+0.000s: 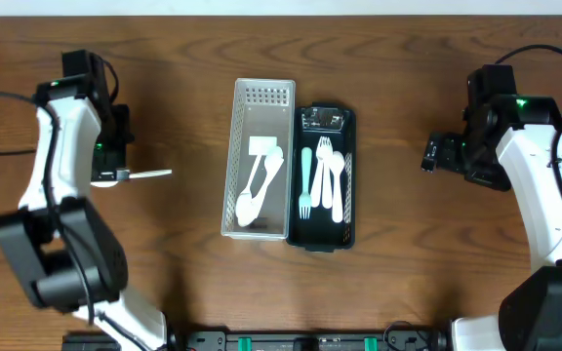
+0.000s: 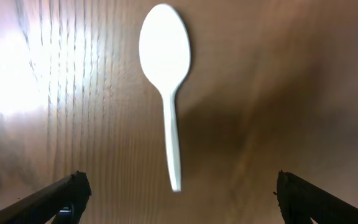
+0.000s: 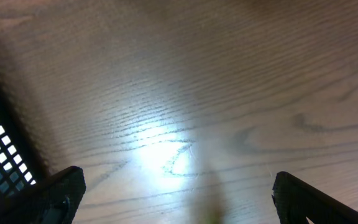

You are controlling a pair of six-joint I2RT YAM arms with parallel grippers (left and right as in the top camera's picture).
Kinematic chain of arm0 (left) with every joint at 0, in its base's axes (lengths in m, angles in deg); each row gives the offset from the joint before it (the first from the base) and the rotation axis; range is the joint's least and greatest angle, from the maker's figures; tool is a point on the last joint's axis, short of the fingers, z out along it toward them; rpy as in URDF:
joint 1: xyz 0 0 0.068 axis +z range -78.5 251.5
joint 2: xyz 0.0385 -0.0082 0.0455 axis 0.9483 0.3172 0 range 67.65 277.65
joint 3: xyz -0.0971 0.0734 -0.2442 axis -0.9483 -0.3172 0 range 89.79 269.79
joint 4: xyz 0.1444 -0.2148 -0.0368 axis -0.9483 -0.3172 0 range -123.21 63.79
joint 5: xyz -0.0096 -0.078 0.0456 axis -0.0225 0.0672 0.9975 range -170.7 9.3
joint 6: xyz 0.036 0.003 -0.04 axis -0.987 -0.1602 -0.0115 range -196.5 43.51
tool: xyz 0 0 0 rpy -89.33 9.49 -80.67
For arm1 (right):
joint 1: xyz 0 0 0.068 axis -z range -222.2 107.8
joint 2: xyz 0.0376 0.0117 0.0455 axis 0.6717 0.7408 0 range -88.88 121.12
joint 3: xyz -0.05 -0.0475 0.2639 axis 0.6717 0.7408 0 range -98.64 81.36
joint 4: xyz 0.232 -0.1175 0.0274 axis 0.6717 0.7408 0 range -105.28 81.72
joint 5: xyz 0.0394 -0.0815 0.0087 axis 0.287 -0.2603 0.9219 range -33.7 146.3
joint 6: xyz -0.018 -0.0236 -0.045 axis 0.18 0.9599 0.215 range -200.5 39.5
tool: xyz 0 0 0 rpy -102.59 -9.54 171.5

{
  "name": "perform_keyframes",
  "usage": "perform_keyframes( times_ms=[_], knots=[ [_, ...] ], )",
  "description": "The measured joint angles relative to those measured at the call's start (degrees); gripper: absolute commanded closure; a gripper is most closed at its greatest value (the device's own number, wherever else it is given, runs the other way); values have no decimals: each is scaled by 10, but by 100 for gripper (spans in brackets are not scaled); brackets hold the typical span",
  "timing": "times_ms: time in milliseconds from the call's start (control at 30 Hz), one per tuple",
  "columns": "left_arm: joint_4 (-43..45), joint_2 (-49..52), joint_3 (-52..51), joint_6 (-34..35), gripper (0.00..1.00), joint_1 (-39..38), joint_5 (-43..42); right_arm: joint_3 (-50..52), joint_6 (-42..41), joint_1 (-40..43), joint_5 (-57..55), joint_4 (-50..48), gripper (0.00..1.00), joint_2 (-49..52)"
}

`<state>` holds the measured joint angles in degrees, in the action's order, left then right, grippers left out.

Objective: Pack container
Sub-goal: 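Lower the left gripper onto the last white spoon and grasp it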

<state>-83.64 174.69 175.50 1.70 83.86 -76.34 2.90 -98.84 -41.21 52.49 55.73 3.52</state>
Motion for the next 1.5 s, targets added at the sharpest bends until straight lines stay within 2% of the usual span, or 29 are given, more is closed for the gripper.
perform_keyframes(
  times_ms=[133,400,767,800,900,1000,1200,1267,1500],
  knots=[
    [5,53,-1,26,2,8,-17,0,0,0,0,6,1,0],
    [13,126,-1,36,2,29,-36,0,0,0,0,8,1,0],
    [37,147,4,-11,2,34,-40,0,0,0,0,15,1,0],
    [37,147,4,-14,9,34,-40,0,0,0,0,17,1,0],
    [42,149,5,-21,20,35,-40,0,0,0,0,19,1,0],
    [39,151,8,-23,37,35,-42,0,0,0,0,22,1,0],
    [25,153,8,-30,62,35,-44,0,0,0,0,26,1,0],
    [19,154,8,-30,67,35,-44,0,0,0,0,27,1,0],
    [6,156,8,-32,75,35,-44,0,0,0,0,29,1,0]
  ],
)
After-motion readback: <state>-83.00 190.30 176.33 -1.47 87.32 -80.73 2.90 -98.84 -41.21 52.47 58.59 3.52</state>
